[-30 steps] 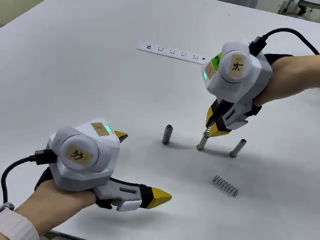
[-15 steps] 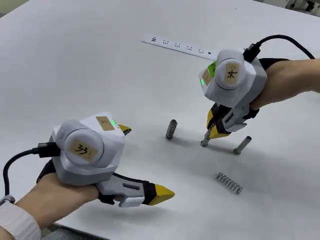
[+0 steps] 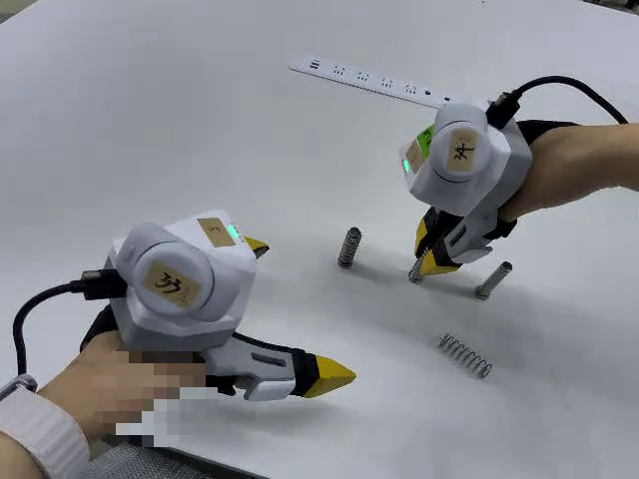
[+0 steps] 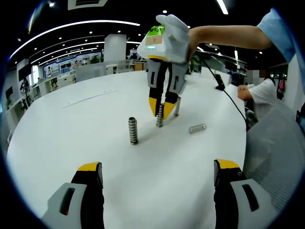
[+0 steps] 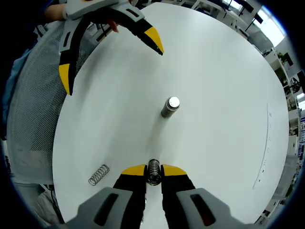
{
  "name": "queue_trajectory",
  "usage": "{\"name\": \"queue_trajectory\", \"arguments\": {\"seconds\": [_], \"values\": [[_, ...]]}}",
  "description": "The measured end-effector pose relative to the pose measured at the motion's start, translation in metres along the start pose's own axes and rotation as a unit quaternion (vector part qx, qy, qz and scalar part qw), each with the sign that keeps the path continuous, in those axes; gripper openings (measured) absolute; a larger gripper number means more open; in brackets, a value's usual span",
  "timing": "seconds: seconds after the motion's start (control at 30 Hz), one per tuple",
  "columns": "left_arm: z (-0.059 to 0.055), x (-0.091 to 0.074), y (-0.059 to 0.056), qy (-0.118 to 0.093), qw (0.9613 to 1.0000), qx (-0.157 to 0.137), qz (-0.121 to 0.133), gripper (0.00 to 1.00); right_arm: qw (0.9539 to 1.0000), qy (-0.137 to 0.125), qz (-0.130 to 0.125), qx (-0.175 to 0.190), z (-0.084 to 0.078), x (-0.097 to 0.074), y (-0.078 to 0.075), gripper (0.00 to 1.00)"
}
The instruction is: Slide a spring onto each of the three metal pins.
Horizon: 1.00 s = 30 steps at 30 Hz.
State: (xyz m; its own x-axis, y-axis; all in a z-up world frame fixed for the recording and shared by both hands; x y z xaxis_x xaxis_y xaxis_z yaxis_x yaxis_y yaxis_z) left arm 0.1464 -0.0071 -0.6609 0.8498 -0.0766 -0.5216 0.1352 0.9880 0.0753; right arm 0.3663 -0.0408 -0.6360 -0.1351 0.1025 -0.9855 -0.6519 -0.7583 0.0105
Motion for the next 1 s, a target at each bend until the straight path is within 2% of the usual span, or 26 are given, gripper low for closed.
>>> {"name": "queue_trajectory", "arguments": {"seconds": [0.4,1.0], "values": [[-0.0015,0.0005,-0.0007,0.004,1.0,0.001,-0.003,0.98,1.0,0.001,0.004,0.004,-0.0013,0.0075,0.0001,0.13],[-0.0014,0.0012,-0.0017,0.003,1.0,0.001,-0.008,0.97,1.0,-0.001,0.005,0.0,-0.0005,0.0081,-0.0009,0.13]]}}
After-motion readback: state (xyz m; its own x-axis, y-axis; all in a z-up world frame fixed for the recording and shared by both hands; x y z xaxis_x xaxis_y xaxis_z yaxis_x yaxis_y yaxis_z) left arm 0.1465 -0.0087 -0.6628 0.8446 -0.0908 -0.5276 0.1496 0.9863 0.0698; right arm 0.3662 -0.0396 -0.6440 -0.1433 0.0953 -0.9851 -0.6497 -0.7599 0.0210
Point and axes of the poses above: the centre of the closed fingertips' face, and the gripper's own axes: x roughly forward along the fingers, y roughly to its left, z roughly out of its top, the point moved 10 cm from there along -x, roughly backward along the fingers, and after that the axes turned 11 degrees about x, right-handed, at the moved point
